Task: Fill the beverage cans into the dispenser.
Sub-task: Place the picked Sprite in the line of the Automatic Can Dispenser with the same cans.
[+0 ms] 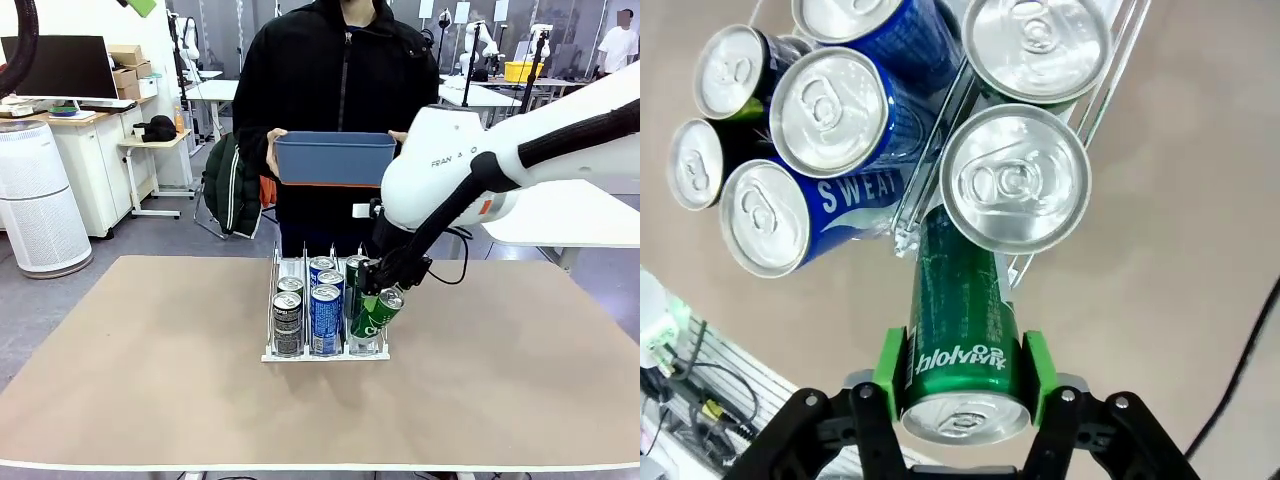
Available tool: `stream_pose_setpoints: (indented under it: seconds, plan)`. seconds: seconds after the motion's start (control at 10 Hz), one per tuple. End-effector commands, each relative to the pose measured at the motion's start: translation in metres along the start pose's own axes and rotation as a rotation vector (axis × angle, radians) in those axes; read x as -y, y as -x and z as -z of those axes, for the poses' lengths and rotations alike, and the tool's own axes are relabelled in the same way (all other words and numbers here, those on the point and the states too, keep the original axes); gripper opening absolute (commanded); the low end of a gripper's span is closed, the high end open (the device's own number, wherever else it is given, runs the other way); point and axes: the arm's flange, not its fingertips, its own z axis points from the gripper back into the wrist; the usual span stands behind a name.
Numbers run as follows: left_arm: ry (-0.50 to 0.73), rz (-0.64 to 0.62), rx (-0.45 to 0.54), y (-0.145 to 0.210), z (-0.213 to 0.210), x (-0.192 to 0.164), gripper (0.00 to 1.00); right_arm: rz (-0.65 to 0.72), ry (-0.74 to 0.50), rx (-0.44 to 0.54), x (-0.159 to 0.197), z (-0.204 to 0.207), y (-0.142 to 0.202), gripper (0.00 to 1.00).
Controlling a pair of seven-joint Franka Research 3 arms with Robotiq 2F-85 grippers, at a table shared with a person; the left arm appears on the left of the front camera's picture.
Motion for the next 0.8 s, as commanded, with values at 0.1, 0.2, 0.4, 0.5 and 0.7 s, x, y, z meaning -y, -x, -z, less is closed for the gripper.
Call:
stream_pose_setpoints:
  seconds: [0.1, 0.2, 0.4, 0.5, 0.7]
  plan:
    - [-0.003, -0.002, 0.003, 0.001, 0.0, -0.001, 1.0, -0.015, 0.087, -0.102, -0.008, 0.015, -0.033, 0.01]
    - [-0.003, -0.002, 0.003, 0.001, 0.0, -0.001, 1.0, -0.031, 0.112, -0.13, -0.012, 0.019, -0.038, 0.0]
    - [-0.003, -0.002, 0.003, 0.001, 0.0, -0.001, 1.0, -0.048, 0.156, -0.155, -0.019, 0.024, -0.047, 0.0]
    - [-0.003, -0.002, 0.003, 0.001, 0.0, -0.001, 1.0, -0.052, 0.172, -0.173, -0.023, 0.025, -0.052, 0.39]
    - [-0.003, -0.002, 0.003, 0.001, 0.0, -0.001, 1.0, -0.054, 0.174, -0.181, -0.025, 0.022, -0.053, 0.58]
